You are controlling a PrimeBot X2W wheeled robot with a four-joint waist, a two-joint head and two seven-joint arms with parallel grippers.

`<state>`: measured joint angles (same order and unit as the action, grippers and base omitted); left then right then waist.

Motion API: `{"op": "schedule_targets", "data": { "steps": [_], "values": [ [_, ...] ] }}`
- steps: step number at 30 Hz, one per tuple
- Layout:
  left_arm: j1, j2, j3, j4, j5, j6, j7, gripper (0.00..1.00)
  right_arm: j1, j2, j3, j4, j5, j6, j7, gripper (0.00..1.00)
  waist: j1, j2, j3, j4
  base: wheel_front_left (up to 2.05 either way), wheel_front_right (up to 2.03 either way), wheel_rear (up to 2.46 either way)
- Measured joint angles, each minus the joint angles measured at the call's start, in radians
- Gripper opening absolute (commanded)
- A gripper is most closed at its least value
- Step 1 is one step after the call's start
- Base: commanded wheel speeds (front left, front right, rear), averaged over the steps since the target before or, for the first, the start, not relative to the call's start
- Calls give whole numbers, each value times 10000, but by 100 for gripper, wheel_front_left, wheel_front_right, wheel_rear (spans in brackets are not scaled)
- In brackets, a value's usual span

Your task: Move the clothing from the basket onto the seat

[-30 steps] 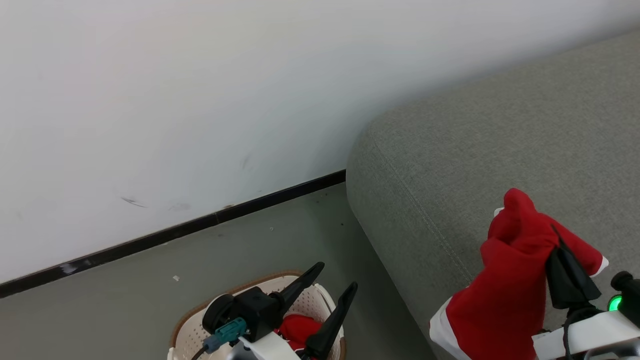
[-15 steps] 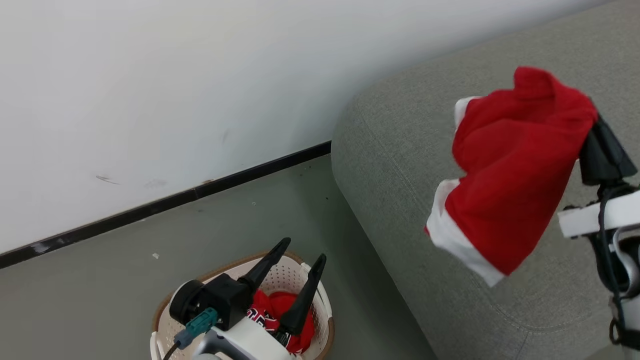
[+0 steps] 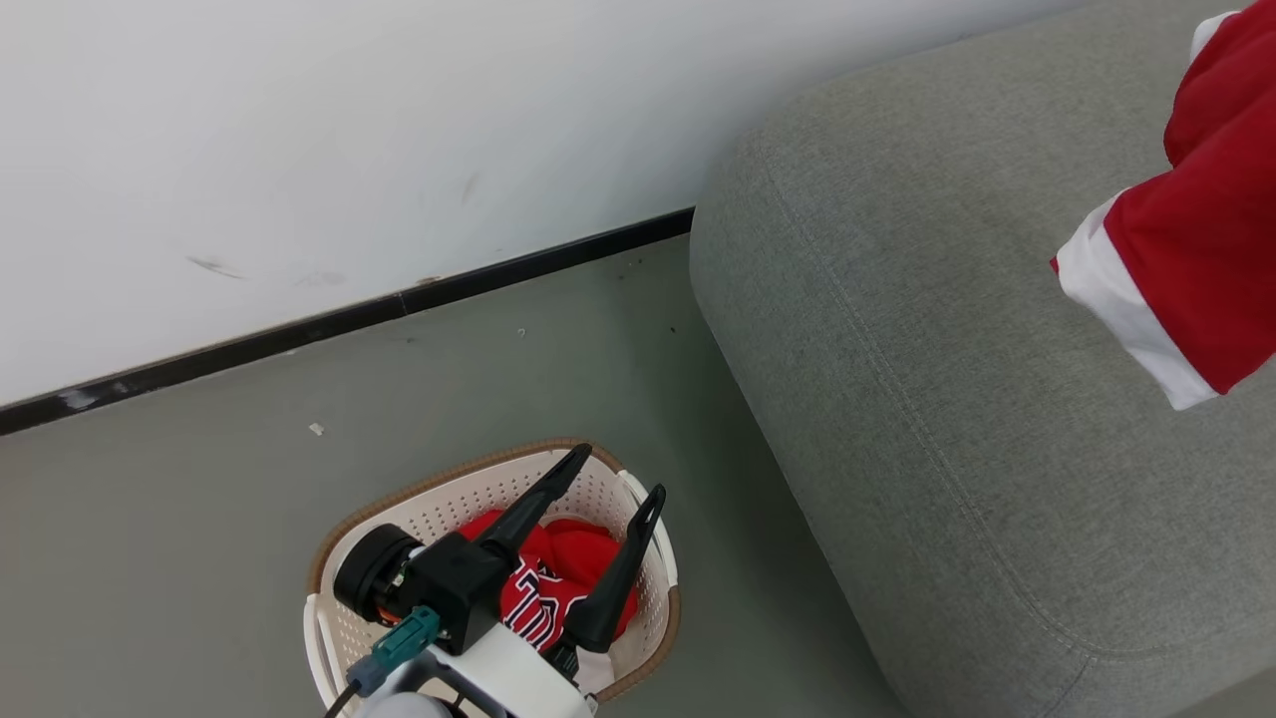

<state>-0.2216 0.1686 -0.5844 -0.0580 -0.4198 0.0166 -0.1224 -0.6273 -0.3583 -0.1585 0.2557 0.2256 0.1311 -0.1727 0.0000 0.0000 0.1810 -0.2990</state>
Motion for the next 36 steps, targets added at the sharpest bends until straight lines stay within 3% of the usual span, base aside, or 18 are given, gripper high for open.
{"op": "schedule_targets", "data": {
  "steps": [5, 9, 15, 21, 29, 31, 32, 34, 36],
  "values": [
    [-106, 159, -82, -353, 169, 0, 192, 100, -186, -504, -314, 895, -520, 0, 144, 0, 0, 0, 377, 196, 0, 0, 0],
    [-298, 192, -180, -650, 334, 0, 303, 100, -170, -543, -685, 1689, -773, 0, 155, 0, 0, 0, 677, 350, 0, 0, 0],
    [-541, 194, -430, -947, 451, -31, 522, 100, -110, 121, -1206, 3062, -855, 0, 35, 0, 0, 0, 1194, 583, 0, 0, 0],
    [-782, 245, -445, -1162, 458, -117, 610, 100, 296, 299, -1363, 4002, -1298, 0, -153, 0, 0, 0, 1608, 745, 0, 0, 0],
    [-1004, 268, -416, -1248, 523, -155, 614, 100, 236, 564, -1488, 4311, -1672, 0, -479, 0, 0, 0, 2074, 905, 0, 0, 0],
    [-1084, 268, -393, -1292, 523, -198, 612, 100, 211, 688, -1484, 4351, -1678, 0, -506, 37, 0, 0, 2172, 936, 0, 0, 0],
    [-1122, 268, -393, -1294, 523, -201, 612, 100, 196, 750, -1475, 4362, -1732, 0, -581, 47, 0, 0, 2217, 950, 0, 0, 0],
    [-1188, 263, -355, -1294, 523, -201, 612, 100, 85, 779, -1446, 4357, -1864, 0, -658, 100, 0, 0, 2303, 976, 0, 0, 0],
    [-1196, 267, -293, -1292, 523, -201, 612, 100, 12, 721, -1390, 4309, -2067, 0, -686, 100, 0, 0, 2381, 993, 0, 0, 0]
  ]
}}
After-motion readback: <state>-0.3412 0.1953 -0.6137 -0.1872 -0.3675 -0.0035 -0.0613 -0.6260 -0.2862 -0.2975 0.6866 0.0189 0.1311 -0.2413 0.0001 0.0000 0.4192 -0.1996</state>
